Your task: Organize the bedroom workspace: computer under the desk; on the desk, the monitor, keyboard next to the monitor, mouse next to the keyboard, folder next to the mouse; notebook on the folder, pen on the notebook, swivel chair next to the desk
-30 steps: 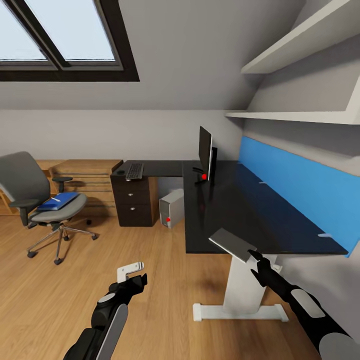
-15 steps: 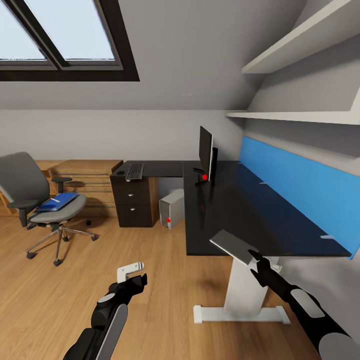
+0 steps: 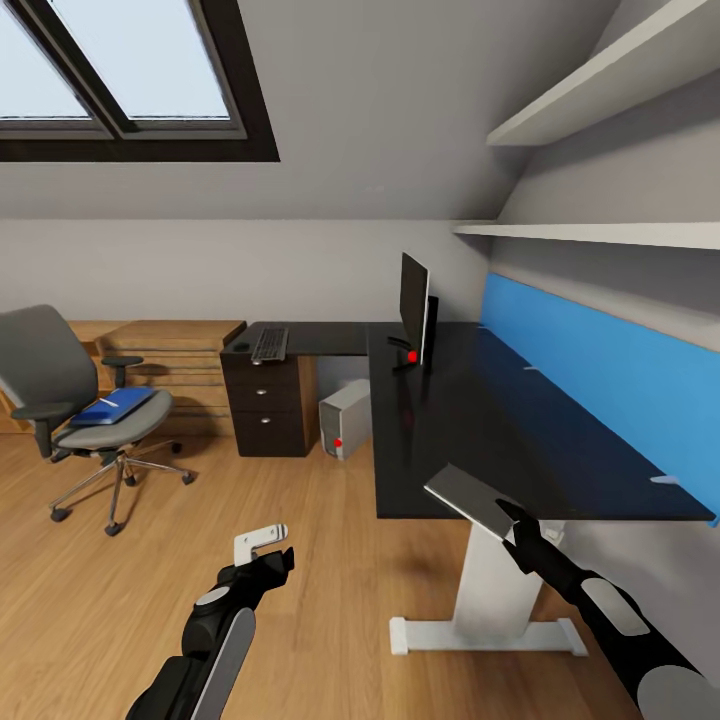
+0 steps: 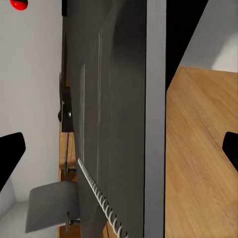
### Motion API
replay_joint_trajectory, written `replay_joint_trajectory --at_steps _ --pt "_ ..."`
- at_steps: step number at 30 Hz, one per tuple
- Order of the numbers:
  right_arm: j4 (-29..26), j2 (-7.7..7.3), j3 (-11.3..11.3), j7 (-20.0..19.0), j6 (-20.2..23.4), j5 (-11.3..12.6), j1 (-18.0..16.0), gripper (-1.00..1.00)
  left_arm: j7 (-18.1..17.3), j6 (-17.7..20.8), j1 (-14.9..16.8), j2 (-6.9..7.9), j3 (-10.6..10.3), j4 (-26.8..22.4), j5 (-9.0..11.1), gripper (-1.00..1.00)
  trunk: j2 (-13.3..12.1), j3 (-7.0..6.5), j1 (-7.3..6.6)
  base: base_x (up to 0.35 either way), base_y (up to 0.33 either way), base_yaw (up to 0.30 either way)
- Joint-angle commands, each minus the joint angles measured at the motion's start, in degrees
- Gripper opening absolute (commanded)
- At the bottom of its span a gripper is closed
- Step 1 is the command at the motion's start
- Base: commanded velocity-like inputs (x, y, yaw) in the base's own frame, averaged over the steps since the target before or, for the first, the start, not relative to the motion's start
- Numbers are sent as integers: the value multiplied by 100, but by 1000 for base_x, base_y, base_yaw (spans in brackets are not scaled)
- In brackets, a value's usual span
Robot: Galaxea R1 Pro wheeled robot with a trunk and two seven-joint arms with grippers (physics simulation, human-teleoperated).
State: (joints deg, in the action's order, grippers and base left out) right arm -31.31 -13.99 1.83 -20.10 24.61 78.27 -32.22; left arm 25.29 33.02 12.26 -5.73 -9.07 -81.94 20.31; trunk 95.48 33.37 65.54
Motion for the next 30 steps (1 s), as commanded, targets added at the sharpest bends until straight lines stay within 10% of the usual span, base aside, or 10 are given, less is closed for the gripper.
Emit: replay_joint_trajectory --at_steps 1,6,7,30 --pt "2 1 19 -3 44 31 -4 100 55 11 4 1 -7 -7 61 100 3 6 0 4 1 0" --pt "2 1 19 2 51 36 -4 100 55 11 4 1 -7 -5 61 100 3 6 0 2 1 0" --pt "2 1 19 4 52 40 -4 -100 55 11 4 1 -8 -3 61 100 3 6 0 0 0 0" --pt "-786 88 -36 -7 53 -10 -4 -100 70 11 4 -8 -12 2 55 100 -318 -138 -176 0 0 0"
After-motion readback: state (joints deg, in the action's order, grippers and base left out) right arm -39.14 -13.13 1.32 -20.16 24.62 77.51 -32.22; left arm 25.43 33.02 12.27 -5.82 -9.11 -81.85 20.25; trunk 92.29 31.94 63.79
